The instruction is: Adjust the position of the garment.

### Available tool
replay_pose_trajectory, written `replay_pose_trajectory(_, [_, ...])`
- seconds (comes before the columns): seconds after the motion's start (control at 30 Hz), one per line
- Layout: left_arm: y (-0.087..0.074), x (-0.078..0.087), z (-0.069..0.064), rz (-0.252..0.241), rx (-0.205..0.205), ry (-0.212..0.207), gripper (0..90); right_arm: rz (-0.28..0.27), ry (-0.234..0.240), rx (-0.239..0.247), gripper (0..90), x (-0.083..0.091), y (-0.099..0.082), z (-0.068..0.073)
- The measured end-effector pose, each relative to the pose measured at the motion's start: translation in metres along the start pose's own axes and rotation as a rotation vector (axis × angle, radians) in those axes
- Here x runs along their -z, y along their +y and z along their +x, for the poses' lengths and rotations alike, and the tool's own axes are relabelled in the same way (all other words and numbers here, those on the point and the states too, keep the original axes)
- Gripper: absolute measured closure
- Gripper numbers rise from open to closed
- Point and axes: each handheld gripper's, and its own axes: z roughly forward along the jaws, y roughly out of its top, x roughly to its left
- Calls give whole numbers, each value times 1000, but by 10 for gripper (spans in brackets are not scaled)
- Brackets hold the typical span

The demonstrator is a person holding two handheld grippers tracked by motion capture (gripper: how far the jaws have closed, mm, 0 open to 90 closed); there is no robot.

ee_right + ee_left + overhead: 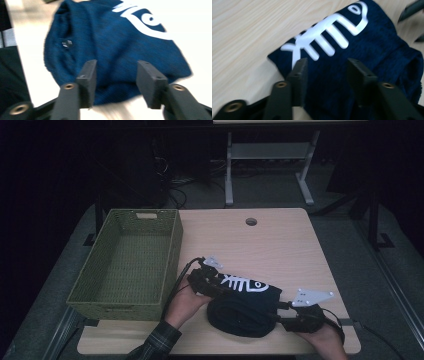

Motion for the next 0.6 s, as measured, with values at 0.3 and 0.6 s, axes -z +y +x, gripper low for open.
replay_pose_trajectory(0.3, [-9,-9,6,3,33,-3,244,37,-169,-91,204,6,-22,-32])
replay_pose_trajectory(0.6, [-15,-24,9,60,49,8,199,95,-272,-186,87,-1,-37,-60])
